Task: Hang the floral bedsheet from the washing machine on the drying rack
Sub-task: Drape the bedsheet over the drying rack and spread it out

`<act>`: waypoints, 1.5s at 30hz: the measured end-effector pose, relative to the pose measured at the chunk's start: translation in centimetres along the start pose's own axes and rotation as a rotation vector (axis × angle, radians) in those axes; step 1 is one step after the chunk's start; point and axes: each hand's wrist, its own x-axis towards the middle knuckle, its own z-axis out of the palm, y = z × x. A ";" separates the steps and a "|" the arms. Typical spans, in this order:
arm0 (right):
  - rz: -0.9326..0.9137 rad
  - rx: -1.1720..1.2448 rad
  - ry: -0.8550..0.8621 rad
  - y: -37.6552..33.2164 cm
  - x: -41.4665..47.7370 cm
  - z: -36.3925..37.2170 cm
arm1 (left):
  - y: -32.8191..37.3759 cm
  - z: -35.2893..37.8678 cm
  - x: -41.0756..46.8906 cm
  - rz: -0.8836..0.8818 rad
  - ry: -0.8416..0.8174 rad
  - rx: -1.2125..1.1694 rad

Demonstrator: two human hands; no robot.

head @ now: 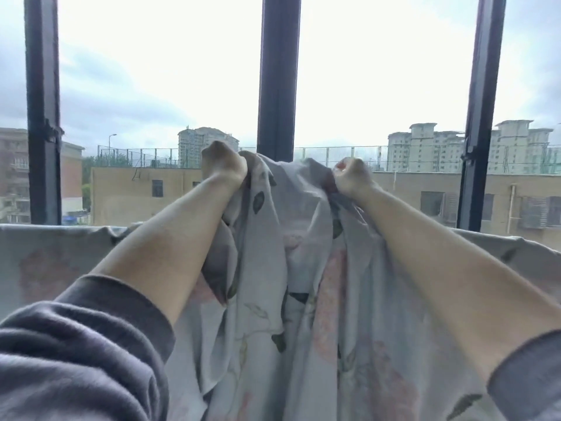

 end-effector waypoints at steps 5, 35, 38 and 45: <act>-0.016 -0.184 -0.273 1.9 -2.5 2.4 | -3.2 2.3 -1.4 0.011 -0.226 0.162; -0.331 -0.255 -0.011 -7.1 -13.0 2.8 | -15.0 -15.4 -2.0 0.433 -0.018 0.215; -0.163 -0.225 0.165 -7.3 -10.6 1.3 | -16.1 -17.9 1.9 0.264 0.103 0.284; 0.075 -0.404 0.125 -6.8 -7.5 2.3 | -19.5 -18.1 5.4 -0.019 -0.127 0.591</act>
